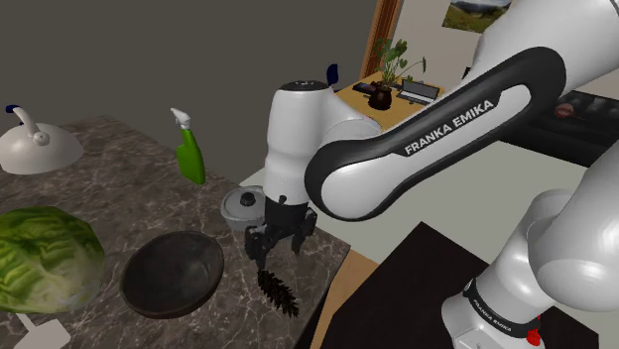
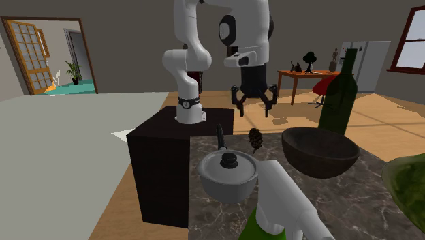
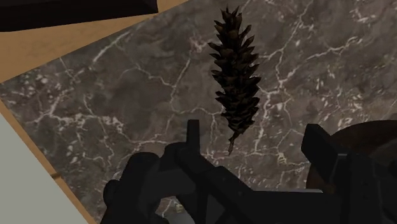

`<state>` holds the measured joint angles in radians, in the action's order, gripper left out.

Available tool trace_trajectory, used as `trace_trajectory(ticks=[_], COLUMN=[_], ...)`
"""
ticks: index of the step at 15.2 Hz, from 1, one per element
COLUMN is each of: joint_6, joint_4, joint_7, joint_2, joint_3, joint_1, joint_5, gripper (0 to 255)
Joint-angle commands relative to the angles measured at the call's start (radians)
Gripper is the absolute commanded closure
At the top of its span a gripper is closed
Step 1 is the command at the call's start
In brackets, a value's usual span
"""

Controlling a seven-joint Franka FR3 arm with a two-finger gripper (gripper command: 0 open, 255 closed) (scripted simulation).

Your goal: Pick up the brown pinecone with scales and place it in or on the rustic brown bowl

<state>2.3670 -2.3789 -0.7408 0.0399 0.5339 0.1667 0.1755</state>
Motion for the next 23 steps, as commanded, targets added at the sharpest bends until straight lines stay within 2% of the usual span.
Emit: trace_trajectory(ticks=[1,4,12,19,20,23], joint_6=[0.039,0.098,0.197,0.197,0.197,0.197], joint_4=[0.014,0.035,0.023,0.023,0.022,0.023], joint_7=[-0.094,-0.231,-0.278,-0.278,-0.278,-0.278], joint_2=[-0.075,-0.19,-0.286,-0.286,-0.285,-0.286], joint_3=[0.007,-0.007,-0.033,-0.033,-0.033,-0.033], joint_1=[-0.002,0.01,0.04,0.04,0.04,0.04], joint_5=[-0.04,-0.102,-0.168,-0.168,-0.168,-0.168], gripper=[0,0,0,0,255,255])
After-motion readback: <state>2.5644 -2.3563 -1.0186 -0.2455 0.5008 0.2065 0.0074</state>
